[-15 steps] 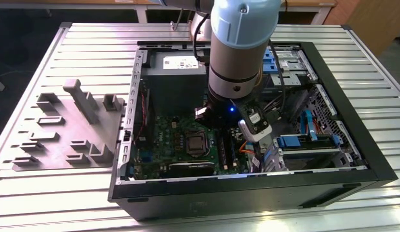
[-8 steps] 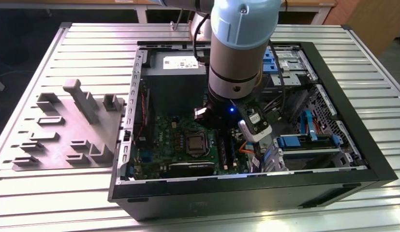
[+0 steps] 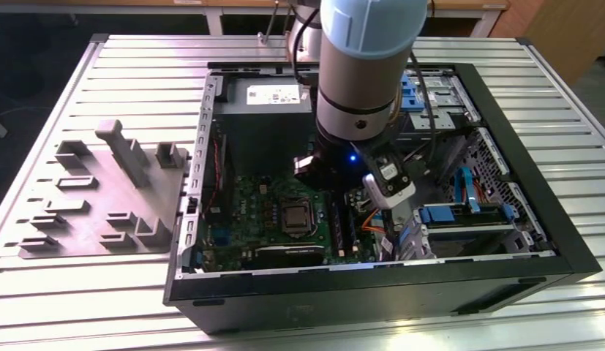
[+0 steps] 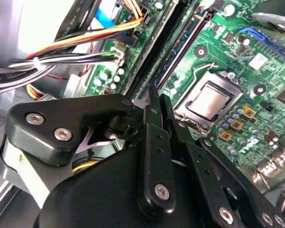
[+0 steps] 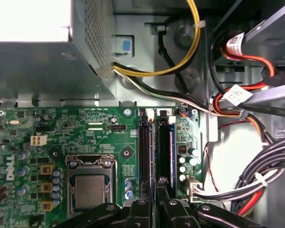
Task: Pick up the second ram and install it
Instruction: 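Insert the second ram into the second slot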
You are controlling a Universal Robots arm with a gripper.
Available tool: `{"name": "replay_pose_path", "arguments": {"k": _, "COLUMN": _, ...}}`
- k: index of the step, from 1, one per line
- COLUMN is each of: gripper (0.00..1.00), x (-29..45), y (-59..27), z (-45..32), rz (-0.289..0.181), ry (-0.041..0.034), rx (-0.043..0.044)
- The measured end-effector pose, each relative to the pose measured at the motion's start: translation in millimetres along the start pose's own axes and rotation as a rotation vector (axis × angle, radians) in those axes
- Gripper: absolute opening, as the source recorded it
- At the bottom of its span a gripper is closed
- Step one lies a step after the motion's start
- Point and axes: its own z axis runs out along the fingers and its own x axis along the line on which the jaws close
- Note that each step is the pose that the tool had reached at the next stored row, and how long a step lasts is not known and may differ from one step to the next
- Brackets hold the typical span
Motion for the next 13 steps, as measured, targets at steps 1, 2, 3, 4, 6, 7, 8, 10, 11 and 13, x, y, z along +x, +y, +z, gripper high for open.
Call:
{"name": "replay_pose_path", "arguments": {"k": 1, "gripper": 0.19, "x": -0.1, "y": 0.1, "z": -2.4, "rz": 0.0, "ry": 0.0, "rx": 0.0001}}
{"name": "replay_pose_path", "arguments": {"k": 2, "gripper": 0.19, "x": -0.2, "y": 0.2, "z": -4.4, "rz": 0.0, "ry": 0.0, "rx": 0.0}}
{"name": "replay_pose_path", "arguments": {"k": 3, "gripper": 0.19, "x": -0.3, "y": 0.3, "z": -6.2, "rz": 0.0, "ry": 0.0, "rx": 0.0001}}
{"name": "replay_pose_path", "arguments": {"k": 4, "gripper": 0.19, "x": -0.3, "y": 0.4, "z": -7.7, "rz": 0.0, "ry": -0.0001, "rx": 0.0}}
{"name": "replay_pose_path", "arguments": {"k": 6, "gripper": 0.19, "x": -0.4, "y": 0.6, "z": -10.3, "rz": 0.0, "ry": 0.0, "rx": 0.0}}
{"name": "replay_pose_path", "arguments": {"k": 7, "gripper": 0.19, "x": -0.5, "y": 0.6, "z": -11.2, "rz": 0.0, "ry": 0.0, "rx": 0.0001}}
{"name": "replay_pose_path", "arguments": {"k": 8, "gripper": 0.19, "x": -0.5, "y": 0.7, "z": -11.3, "rz": 0.0, "ry": -0.0001, "rx": -0.0002}}
{"name": "replay_pose_path", "arguments": {"k": 10, "gripper": 0.19, "x": -0.5, "y": 0.7, "z": -11.3, "rz": 0.0, "ry": -0.0001, "rx": -0.0002}}
{"name": "replay_pose_path", "arguments": {"k": 11, "gripper": 0.19, "x": -0.5, "y": 0.7, "z": -11.3, "rz": 0.0, "ry": -0.0002, "rx": -0.0002}}
{"name": "replay_pose_path", "arguments": {"k": 13, "gripper": 0.19, "x": -0.5, "y": 0.6, "z": -11.4, "rz": 0.0, "ry": -0.0001, "rx": 0.0}}
